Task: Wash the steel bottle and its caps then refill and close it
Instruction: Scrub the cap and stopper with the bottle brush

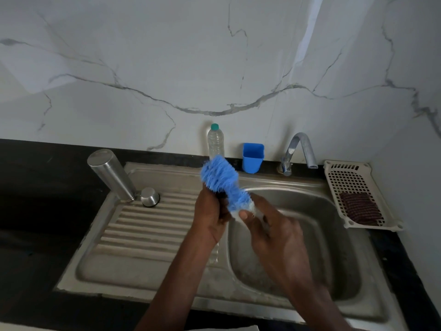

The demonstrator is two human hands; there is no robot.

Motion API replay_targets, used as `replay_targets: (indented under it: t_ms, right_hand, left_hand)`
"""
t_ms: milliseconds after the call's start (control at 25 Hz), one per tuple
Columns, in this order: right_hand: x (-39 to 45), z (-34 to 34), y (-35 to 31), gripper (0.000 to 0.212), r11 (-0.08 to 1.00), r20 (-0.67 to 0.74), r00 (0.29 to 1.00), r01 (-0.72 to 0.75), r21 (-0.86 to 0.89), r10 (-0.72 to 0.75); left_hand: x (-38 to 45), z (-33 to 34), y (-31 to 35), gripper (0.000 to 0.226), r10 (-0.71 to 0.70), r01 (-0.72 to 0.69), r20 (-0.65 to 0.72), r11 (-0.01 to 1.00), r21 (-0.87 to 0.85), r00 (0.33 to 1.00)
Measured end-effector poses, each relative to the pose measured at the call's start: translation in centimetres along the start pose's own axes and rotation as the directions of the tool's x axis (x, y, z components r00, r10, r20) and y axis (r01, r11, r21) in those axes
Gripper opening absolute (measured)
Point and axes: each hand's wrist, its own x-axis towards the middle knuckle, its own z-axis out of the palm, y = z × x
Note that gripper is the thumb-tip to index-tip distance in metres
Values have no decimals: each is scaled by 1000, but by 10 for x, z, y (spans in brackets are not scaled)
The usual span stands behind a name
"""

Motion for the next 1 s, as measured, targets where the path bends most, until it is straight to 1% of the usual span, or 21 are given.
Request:
replay_targets:
  t_ms: [80, 160, 240, 320, 400, 480, 560, 640, 720, 760, 880, 1000]
  right_hand:
    - [9, 2, -3, 37, 999, -57, 998, -3, -32, 2]
    - [15, 2, -4, 38, 998, -102, 995, -11, -54, 6]
    - [21, -1, -1, 36, 996, -126, 990, -66, -66, 57]
    - [23, -3, -2, 34, 992, -97, 992, -91, -92, 82]
    - [21, -5, -7, 33, 990, -41, 998, -54, -128, 49]
    - [21, -8, -8, 31, 988, -12, 997, -83, -130, 82]
    - [26, -10, -8, 29, 981, -31, 992, -127, -148, 124]
    - [25, -11, -11, 32, 983, -35, 998, -64, -172, 59]
    - [17, -8, -16, 34, 979, 14, 1000, -3, -204, 6]
    - [13, -7, -17, 33, 975, 30, 999, -9, -221, 16]
    - [16, -8, -14, 34, 968, 0, 998, -61, -242, 63]
    - [13, -8, -17, 40, 957, 48, 998, -20, -290, 36]
  left_hand:
    - [-2, 6, -1, 40, 18, -15, -25, 993, 114, 1000]
    - [-1, 6, 2, 40, 59, -56, -18, 990, 126, 998]
    - [1, 2, 3, 40, 77, -72, -25, 986, 152, 997]
    - [3, -4, 2, 40, 80, -69, -63, 985, 157, 995]
    - [7, -10, 2, 40, 67, -58, -104, 994, 87, 992]
    - [10, -14, 5, 38, 63, -59, -135, 998, 28, 989]
    - [8, -13, 5, 36, 78, -70, -147, 996, 58, 986]
    - [4, -9, 1, 37, 75, -66, -139, 995, 72, 987]
    - [1, -7, -1, 42, 77, -70, -136, 996, 53, 988]
    - [0, -7, 0, 44, 86, -78, -142, 995, 62, 986]
    - [0, -6, 4, 41, 119, -97, -160, 986, 138, 980]
    - [0, -10, 2, 40, 167, -134, -184, 975, 180, 969]
